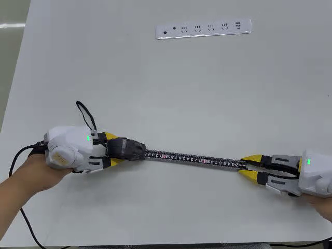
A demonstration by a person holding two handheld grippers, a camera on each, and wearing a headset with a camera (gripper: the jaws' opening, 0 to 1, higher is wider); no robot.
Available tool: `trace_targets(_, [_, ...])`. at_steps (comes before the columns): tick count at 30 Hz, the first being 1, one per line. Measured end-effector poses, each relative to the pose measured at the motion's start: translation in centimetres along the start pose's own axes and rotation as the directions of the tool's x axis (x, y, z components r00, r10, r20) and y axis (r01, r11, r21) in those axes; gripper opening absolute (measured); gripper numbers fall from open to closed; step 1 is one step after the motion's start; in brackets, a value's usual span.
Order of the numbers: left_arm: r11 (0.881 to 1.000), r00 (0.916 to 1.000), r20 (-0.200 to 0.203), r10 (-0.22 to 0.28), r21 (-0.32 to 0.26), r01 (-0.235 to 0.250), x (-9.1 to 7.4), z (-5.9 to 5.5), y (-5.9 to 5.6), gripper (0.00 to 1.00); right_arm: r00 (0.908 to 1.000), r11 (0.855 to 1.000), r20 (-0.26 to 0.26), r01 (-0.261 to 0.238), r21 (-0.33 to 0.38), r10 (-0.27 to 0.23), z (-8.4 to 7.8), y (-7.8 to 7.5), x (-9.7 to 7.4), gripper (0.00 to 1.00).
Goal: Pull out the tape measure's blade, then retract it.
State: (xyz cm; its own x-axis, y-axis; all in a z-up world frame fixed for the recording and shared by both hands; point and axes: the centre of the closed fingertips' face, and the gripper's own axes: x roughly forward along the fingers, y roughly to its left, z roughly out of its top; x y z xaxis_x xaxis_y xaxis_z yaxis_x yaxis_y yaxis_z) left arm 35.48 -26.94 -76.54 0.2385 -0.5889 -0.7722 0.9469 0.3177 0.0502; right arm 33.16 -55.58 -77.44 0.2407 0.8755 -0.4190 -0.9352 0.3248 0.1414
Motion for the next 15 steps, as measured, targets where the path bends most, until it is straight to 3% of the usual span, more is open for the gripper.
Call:
trace_targets(11, [1.0, 0.9995, -0.023, 0.022, 0.011, -0.021, 0.0, -0.06, 0.09, 0.31, 1.0, 1.0, -0.005, 0.006, 0.019, -0.006, -0.32, 0.28, -0.05, 0.19])
trace_targets(15, [0.999, 0.9995, -0.015, 0.029, -0.026, -0.029, 0.0, -0.23, 0.29, 0.32, 1.0, 1.0, -0.007, 0.006, 0.027, -0.006, -0.42, 0.36, -0.09, 0.22])
